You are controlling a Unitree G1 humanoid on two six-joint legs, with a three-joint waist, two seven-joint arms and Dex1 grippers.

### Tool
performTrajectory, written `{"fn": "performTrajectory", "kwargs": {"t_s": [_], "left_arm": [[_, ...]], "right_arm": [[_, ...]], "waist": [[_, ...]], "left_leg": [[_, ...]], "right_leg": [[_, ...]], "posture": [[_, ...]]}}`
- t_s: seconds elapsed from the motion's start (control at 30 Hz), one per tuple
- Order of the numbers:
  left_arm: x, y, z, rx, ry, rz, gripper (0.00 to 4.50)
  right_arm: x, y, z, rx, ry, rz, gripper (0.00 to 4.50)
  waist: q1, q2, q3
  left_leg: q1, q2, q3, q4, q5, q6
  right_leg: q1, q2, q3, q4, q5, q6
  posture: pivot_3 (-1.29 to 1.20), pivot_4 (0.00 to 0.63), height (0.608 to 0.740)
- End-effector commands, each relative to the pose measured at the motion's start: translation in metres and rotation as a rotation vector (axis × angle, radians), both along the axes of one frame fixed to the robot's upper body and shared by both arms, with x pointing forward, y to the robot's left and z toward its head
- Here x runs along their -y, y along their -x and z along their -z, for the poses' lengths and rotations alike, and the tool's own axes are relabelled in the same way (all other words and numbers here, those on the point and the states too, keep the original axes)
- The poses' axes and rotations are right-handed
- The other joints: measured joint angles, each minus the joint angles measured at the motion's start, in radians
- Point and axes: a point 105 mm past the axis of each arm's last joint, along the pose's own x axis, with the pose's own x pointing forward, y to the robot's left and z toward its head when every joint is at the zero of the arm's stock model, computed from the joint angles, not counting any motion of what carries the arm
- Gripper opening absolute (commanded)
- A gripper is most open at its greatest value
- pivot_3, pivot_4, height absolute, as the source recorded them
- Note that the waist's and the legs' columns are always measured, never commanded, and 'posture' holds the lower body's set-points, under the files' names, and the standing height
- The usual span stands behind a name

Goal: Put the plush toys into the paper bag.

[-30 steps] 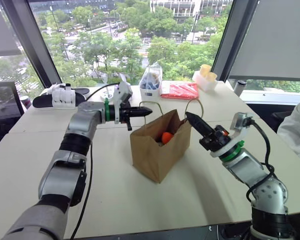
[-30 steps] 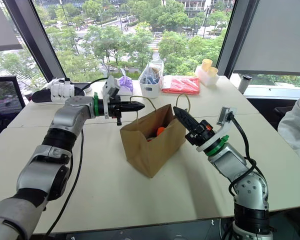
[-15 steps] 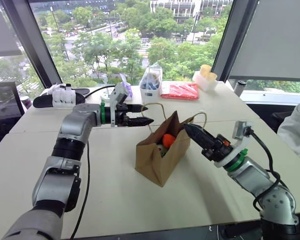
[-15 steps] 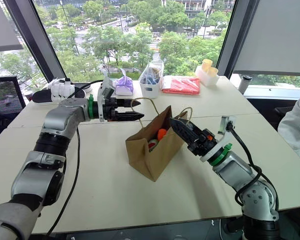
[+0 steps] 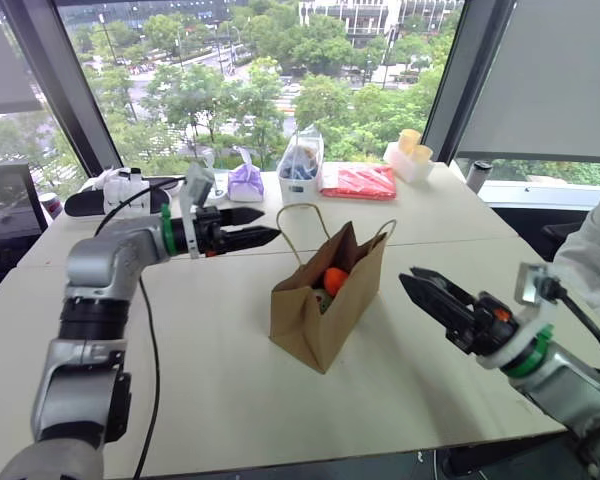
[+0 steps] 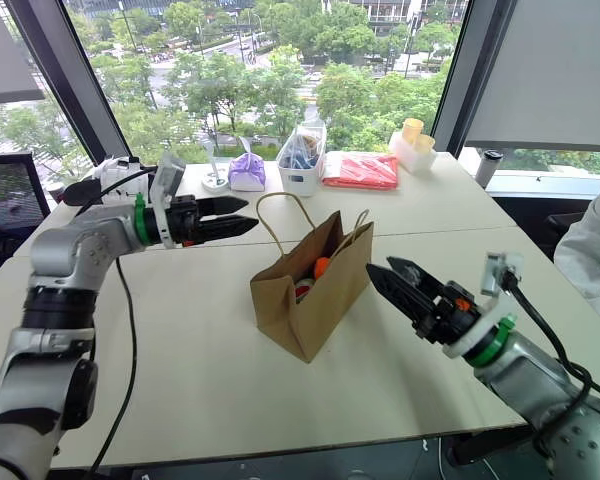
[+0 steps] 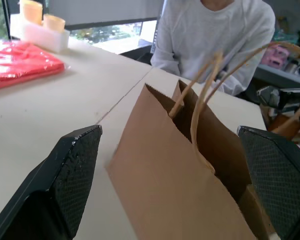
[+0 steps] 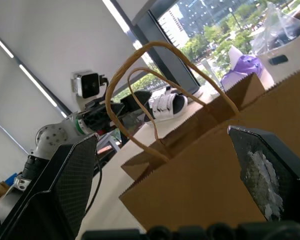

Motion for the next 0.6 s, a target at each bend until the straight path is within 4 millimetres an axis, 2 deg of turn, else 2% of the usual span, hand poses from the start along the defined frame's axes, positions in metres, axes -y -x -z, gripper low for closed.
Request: {"fn": "performTrajectory", "kwargs": {"t_s": [0.03,0.13,0.27,0.33,0.47,0.6], "left_arm": [[-0.023,0.021,0.019,-0.056,-0.06,-0.057,4.5],[-0.019,0.041,0.04,-0.105,-0.103,-0.027,4.5],[-0.007,0.054,0.049,-0.067,-0.111,-0.019,4.5],[-0.001,0.056,0.046,-0.025,-0.107,-0.029,4.5],[0.008,0.058,0.047,0.027,-0.13,-0.043,4.5],[0.029,0.073,0.071,0.047,-0.219,0.032,4.5]], "right_arm": [[-0.002,0.005,0.03,-0.078,0.158,-0.003,3.68],[-0.022,-0.001,0.039,-0.07,0.165,-0.07,2.14],[-0.045,-0.015,0.04,-0.033,0.205,-0.146,0.1],[-0.05,-0.02,0.042,-0.034,0.228,-0.162,0.04],[-0.055,-0.021,0.044,-0.037,0.254,-0.228,0.04],[-0.061,-0.027,0.046,-0.04,0.273,-0.272,0.04]], "waist": [[-0.004,0.0,0.0],[0.0,-0.001,0.0],[0.009,-0.001,0.0],[0.022,-0.001,0.0],[0.027,-0.001,0.0],[0.021,-0.001,0.0]], "left_leg": [[0.002,0.0,0.0,-0.001,-0.001,0.001],[0.007,0.0,0.0,-0.002,-0.002,0.002],[0.008,0.0,0.0,-0.001,-0.001,0.002],[0.013,0.0,0.0,-0.002,-0.002,0.002],[0.013,-0.001,0.0,-0.002,-0.003,0.003],[0.013,0.0,0.002,-0.003,-0.004,0.002]], "right_leg": [[0.0,0.0,0.001,0.0,0.0,0.0],[0.003,0.001,0.001,-0.002,0.0,0.0],[0.007,0.0,0.001,-0.007,0.0,-0.001],[0.012,0.0,0.001,-0.011,0.0,-0.001],[0.013,-0.001,0.0,-0.014,0.0,-0.001],[0.012,-0.003,0.001,-0.014,0.0,-0.001]], "posture": [[0.0,0.15,0.74],[0.0,0.15,0.74],[0.0,0.15,0.74],[0.0,0.15,0.74],[0.0,0.15,0.74],[0.0,0.15,0.74]]}}
